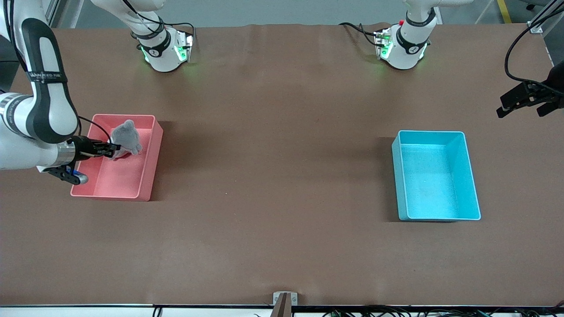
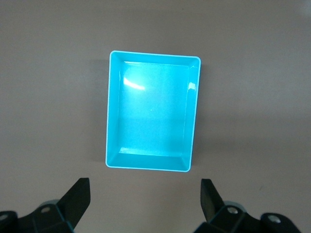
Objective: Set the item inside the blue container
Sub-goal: 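Lift the grey plush out of the pink box with the right gripper, then carry the plush to mid-table with the right gripper while the left gripper approaches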
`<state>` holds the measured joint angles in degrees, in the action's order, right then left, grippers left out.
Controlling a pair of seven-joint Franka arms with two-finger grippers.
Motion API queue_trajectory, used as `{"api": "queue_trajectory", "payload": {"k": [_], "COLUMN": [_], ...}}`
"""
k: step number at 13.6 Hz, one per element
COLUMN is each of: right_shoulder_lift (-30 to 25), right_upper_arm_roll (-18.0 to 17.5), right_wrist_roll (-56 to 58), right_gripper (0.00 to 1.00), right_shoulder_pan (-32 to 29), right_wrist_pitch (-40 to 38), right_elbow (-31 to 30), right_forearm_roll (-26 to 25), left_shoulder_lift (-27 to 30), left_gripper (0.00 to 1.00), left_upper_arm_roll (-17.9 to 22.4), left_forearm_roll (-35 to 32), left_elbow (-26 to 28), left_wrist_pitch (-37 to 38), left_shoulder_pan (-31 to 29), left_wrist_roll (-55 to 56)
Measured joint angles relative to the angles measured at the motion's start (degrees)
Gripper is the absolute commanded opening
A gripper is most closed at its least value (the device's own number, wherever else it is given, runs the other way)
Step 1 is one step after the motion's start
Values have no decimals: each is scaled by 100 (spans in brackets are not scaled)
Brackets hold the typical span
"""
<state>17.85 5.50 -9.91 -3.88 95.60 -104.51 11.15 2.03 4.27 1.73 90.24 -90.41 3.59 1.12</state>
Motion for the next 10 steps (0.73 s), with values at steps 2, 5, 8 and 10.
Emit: {"api": "queue_trajectory", "payload": {"k": [2,5,8,10], "right_shoulder_lift": [0,0,1,20], "right_upper_arm_roll": [-45,-88,-110,-117], "right_wrist_roll": [-445,-1305,-2133,-2664], "right_gripper": [0,0,0,0], "right_shoulder_pan": [107,562,1059,1409], "right_wrist_pitch": [-353,-482,-439,-206], "right_elbow": [307,569,666,671], "right_forearm_roll": [13,226,808,1101], "left_shoulder_lift": [0,0,-5,-38], "left_gripper": [100,100,100,100], "left_upper_arm_roll": [0,-2,1,3], "left_forearm_roll": [0,0,0,0], "left_elbow": [0,0,0,5], "left_wrist_pitch": [0,0,0,6], "left_shoulder_pan": [0,0,0,-1], "left_wrist_roll": [0,0,0,0]}}
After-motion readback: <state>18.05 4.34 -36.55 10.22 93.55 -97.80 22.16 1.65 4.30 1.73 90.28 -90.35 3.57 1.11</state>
